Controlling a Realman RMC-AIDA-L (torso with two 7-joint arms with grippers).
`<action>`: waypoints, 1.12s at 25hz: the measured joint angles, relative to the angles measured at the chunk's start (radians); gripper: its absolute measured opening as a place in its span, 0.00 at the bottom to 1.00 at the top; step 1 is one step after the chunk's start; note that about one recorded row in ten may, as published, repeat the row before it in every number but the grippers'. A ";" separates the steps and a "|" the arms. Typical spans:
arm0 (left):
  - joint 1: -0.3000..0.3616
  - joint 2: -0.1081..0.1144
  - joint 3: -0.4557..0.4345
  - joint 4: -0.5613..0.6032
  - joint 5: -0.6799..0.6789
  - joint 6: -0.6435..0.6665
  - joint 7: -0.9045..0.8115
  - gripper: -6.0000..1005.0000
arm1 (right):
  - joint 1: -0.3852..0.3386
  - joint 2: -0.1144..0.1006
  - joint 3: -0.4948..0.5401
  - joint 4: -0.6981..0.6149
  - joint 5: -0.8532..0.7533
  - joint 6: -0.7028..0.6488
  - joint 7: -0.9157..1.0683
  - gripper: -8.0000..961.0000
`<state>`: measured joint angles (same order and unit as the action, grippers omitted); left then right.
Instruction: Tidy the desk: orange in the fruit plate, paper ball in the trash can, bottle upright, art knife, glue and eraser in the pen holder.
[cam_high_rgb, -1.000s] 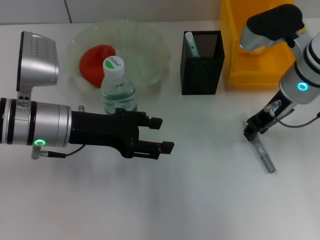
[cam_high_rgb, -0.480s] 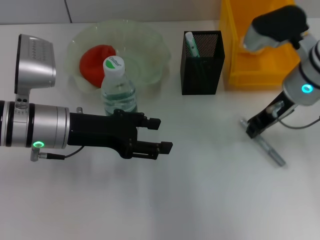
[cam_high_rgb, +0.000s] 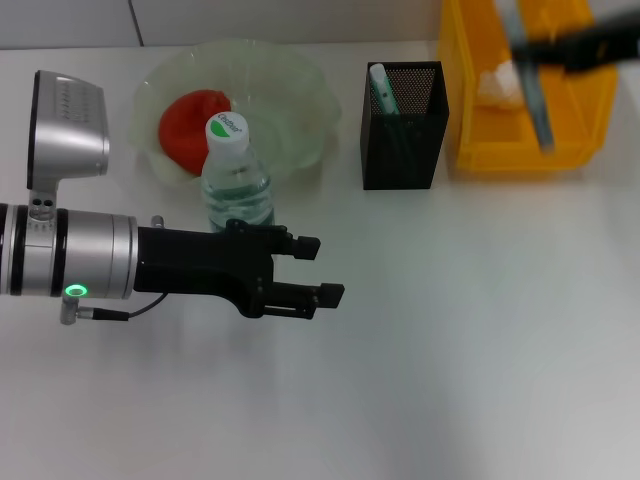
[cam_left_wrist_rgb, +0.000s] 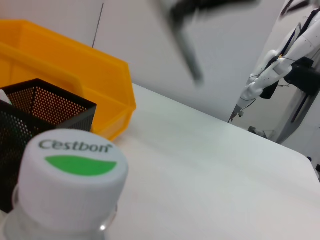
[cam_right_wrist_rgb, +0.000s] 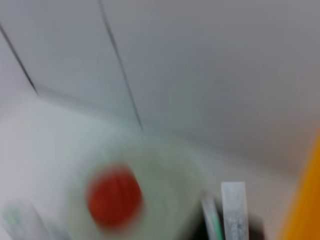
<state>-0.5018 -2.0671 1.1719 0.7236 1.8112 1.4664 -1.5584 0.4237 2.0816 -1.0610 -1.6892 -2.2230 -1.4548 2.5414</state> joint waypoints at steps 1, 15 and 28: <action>0.000 0.000 0.000 0.000 0.000 0.000 0.000 0.74 | -0.026 0.000 0.014 0.004 0.095 0.029 -0.056 0.14; 0.003 -0.002 0.000 -0.009 -0.013 0.000 0.002 0.74 | 0.074 -0.001 0.133 1.221 1.117 0.120 -1.390 0.14; 0.003 -0.004 -0.002 -0.042 -0.036 -0.011 0.040 0.74 | 0.229 0.006 0.168 1.430 1.121 0.276 -1.505 0.15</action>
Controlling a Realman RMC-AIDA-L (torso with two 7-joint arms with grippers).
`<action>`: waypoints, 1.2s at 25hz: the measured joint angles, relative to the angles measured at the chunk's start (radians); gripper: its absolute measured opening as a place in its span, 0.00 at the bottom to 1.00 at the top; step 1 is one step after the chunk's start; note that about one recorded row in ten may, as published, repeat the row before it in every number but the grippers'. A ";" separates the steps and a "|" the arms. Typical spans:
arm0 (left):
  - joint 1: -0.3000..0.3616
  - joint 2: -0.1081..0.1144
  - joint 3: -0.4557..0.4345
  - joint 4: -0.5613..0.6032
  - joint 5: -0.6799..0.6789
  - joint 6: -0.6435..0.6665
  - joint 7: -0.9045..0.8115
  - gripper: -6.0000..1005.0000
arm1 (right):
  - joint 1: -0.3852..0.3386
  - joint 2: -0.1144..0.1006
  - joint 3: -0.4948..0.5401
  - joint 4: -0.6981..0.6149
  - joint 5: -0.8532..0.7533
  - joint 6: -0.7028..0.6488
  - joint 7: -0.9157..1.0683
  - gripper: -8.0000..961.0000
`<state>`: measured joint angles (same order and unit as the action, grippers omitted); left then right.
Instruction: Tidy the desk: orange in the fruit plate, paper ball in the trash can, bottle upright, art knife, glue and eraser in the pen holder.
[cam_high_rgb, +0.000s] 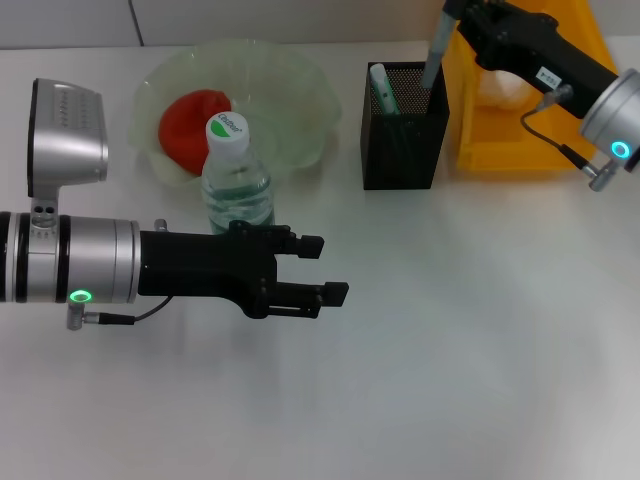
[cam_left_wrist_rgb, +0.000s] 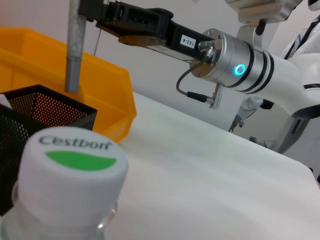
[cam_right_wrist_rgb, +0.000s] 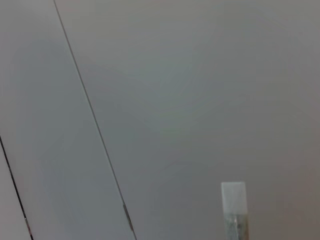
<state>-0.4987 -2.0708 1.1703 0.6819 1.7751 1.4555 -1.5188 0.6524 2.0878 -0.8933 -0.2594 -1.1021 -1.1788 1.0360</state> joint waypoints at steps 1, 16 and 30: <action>0.000 0.000 0.000 -0.003 -0.001 0.000 0.000 0.74 | 0.008 0.000 0.001 0.007 0.000 0.008 0.000 0.16; -0.002 0.000 0.000 -0.017 -0.010 0.003 0.013 0.74 | 0.022 0.001 -0.006 0.046 -0.002 0.021 0.008 0.22; 0.046 0.033 -0.094 0.004 -0.028 0.251 0.114 0.74 | -0.385 -0.048 0.052 -0.442 -0.335 -0.618 0.315 0.75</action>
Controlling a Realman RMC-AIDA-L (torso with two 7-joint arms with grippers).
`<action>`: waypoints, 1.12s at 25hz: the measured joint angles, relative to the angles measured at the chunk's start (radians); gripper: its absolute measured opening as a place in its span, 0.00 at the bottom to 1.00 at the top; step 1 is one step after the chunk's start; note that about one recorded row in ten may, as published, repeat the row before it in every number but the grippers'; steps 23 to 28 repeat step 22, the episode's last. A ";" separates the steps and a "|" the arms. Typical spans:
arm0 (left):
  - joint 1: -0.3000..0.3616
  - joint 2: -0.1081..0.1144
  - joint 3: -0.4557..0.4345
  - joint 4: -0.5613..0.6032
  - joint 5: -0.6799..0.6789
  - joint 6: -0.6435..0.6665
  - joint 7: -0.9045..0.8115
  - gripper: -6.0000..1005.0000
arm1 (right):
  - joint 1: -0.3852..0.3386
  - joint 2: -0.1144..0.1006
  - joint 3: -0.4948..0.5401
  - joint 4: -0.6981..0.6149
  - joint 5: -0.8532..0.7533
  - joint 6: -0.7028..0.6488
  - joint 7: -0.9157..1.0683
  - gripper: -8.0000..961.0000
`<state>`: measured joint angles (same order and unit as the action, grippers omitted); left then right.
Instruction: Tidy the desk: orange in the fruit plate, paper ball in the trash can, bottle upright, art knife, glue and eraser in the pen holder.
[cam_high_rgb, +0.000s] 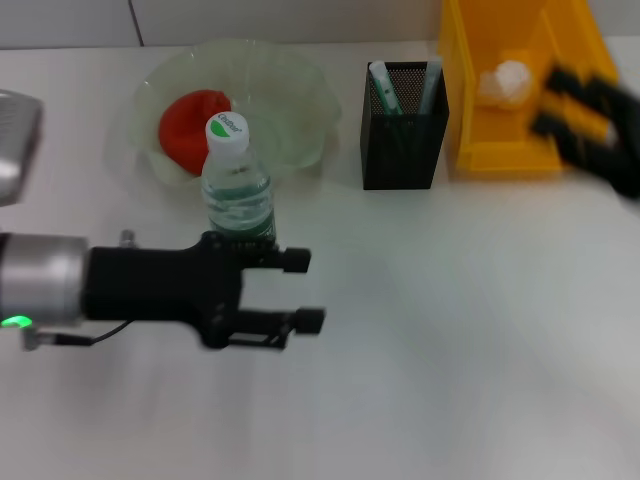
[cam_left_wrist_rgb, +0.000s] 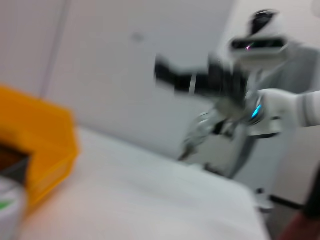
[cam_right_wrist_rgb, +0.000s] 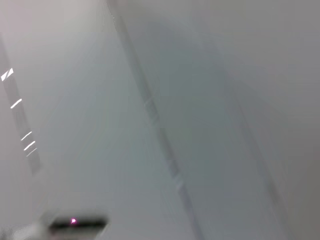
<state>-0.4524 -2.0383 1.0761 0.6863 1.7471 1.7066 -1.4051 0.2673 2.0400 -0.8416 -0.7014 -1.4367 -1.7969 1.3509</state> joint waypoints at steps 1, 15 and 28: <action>0.004 0.007 -0.014 0.001 0.000 0.041 0.016 0.74 | 0.000 0.000 0.000 0.000 0.000 0.000 0.000 0.76; 0.041 0.035 -0.097 0.013 0.029 0.150 0.070 0.75 | 0.006 -0.001 0.172 0.059 -0.454 -0.273 -0.088 0.88; 0.049 0.033 -0.094 0.013 0.031 0.151 0.070 0.75 | 0.044 0.010 0.174 0.078 -0.490 -0.272 -0.089 0.88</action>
